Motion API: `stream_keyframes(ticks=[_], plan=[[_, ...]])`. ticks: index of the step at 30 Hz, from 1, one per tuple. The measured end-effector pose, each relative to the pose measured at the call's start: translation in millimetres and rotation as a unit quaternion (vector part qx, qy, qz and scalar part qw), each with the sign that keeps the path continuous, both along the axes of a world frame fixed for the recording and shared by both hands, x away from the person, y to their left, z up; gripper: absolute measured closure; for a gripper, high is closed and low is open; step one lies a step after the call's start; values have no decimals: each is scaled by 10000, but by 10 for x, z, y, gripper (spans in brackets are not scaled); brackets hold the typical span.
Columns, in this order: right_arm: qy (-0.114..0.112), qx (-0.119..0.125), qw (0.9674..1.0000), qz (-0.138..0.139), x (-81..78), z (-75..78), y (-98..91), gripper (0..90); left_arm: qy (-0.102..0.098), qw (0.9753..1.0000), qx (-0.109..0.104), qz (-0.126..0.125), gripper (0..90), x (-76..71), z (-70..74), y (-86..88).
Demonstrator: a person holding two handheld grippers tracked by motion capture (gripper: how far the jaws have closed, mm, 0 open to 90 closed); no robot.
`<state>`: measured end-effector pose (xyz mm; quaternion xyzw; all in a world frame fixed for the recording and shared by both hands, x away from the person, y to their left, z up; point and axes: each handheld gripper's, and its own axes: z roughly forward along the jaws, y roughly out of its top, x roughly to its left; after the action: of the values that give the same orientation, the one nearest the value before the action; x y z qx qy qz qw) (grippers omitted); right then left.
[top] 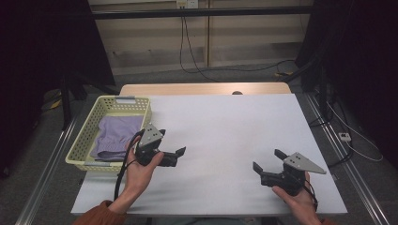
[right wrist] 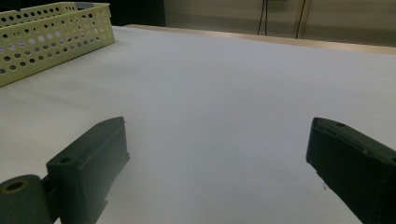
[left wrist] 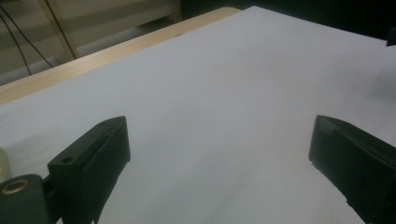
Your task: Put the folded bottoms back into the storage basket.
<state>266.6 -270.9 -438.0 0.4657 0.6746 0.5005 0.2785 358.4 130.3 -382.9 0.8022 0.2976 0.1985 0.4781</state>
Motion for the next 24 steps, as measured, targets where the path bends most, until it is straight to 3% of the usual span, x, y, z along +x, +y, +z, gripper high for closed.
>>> stream_keyframes(ticks=[11, 18, 24], plan=[[10, 4, 10000, 11, 7, -5, 5, 53, 144, 9999, -31, 49, 54, -85, -196, 11], [10, 16, 10000, 0, 1, -3, -1, 53, 244, 9994, -222, 123, 54, -122, -304, 79], [4, 14, 10000, 12, -1, -2, 3, 53, 187, 9996, -120, 148, 54, -159, -348, 124]])
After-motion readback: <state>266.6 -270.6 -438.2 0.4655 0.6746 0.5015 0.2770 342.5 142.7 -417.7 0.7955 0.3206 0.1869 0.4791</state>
